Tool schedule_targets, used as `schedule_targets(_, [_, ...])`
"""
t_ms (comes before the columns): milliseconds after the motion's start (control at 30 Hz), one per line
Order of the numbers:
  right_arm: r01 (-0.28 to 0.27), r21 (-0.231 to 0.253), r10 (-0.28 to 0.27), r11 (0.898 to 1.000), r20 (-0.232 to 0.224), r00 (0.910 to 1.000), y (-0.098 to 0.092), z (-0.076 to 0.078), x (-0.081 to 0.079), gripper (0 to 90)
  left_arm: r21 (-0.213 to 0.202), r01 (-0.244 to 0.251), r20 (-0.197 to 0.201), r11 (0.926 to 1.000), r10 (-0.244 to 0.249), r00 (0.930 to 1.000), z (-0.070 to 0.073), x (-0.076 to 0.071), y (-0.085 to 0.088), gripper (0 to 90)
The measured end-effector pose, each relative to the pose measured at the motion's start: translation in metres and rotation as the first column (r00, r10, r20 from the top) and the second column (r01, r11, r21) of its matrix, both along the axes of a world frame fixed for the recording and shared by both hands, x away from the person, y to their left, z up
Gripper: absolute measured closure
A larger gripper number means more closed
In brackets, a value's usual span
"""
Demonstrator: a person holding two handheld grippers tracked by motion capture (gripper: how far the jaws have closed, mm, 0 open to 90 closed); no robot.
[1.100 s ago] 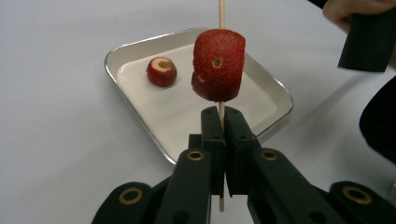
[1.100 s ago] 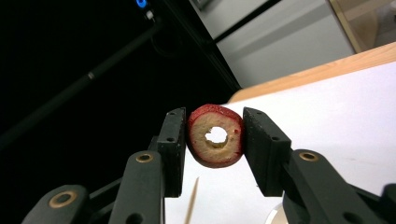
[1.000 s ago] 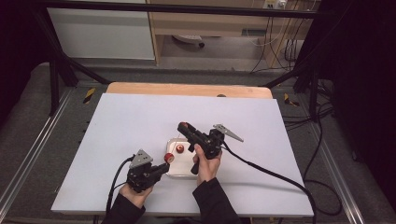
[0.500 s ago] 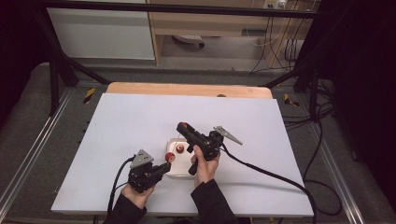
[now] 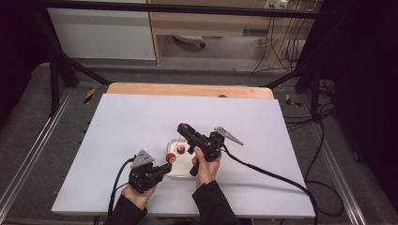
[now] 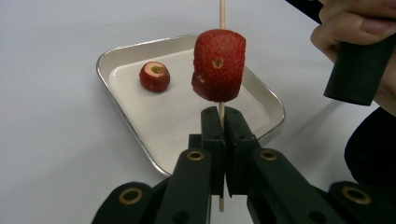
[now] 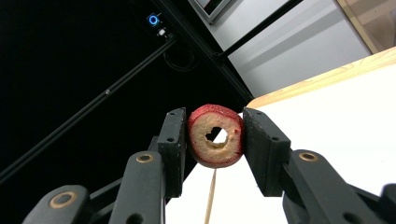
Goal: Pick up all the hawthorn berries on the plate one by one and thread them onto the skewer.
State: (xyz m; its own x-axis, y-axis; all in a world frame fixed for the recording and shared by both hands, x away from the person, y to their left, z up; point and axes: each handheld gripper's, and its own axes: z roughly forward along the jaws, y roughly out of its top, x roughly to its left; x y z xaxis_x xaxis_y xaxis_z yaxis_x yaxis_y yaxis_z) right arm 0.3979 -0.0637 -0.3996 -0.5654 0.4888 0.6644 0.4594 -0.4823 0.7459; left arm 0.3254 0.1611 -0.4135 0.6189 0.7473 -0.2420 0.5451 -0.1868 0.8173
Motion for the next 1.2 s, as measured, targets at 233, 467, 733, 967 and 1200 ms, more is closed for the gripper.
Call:
schedule_targets(233, [-0.003, -0.006, 0.003, 1.000, -0.001, 1.0000, 0.000, 0.000, 0.001, 61.7, 0.002, 0.000, 0.001, 1.0000, 0.000, 1.0000, 0.000, 0.000, 0.000, 88.0])
schedule_targets(467, [-0.001, -0.013, 0.001, 1.000, 0.000, 1.0000, -0.001, 0.000, 0.002, 61.7, 0.002, 0.002, -0.001, 1.0000, -0.002, 1.0000, 0.000, 0.000, 0.000, 88.0])
schedule_targets(733, [-0.005, -0.016, 0.005, 1.000, -0.005, 1.0000, 0.000, -0.002, 0.002, 61.7, -0.003, -0.002, -0.003, 1.0000, 0.002, 1.0000, 0.000, 0.001, 0.001, 88.0])
schedule_targets(967, [-0.009, -0.019, 0.009, 1.000, -0.003, 1.0000, 0.003, -0.005, -0.001, 61.7, -0.038, -0.007, -0.029, 0.9993, 0.006, 0.9996, 0.000, 0.001, 0.001, 88.1])
schedule_targets(1200, [-0.005, -0.024, 0.005, 1.000, 0.022, 0.9997, 0.006, -0.010, -0.006, 61.9, -0.062, -0.005, -0.055, 0.9981, 0.002, 0.9985, -0.003, 0.000, -0.003, 88.2])
